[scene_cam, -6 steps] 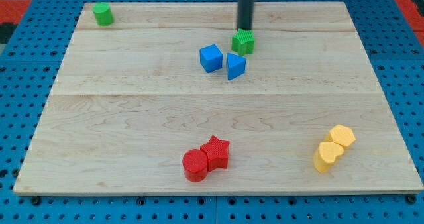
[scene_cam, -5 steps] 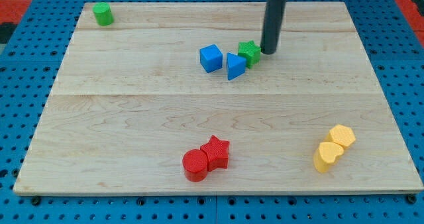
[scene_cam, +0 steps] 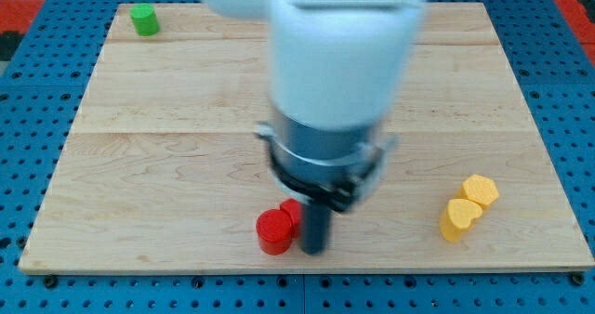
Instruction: Push the red star to the center
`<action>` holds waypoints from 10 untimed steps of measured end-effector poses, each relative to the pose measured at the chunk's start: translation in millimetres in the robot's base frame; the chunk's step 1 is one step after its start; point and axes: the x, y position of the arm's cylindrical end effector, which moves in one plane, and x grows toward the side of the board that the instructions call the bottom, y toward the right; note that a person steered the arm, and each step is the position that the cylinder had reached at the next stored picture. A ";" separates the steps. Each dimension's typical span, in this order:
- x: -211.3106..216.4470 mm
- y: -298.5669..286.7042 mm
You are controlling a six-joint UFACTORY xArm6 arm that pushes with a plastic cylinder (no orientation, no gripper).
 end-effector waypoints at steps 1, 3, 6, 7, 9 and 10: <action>-39.4 -50.1; -3.4 25.9; -108.1 -57.6; -66.8 -16.3; -52.2 62.7; -103.4 -6.0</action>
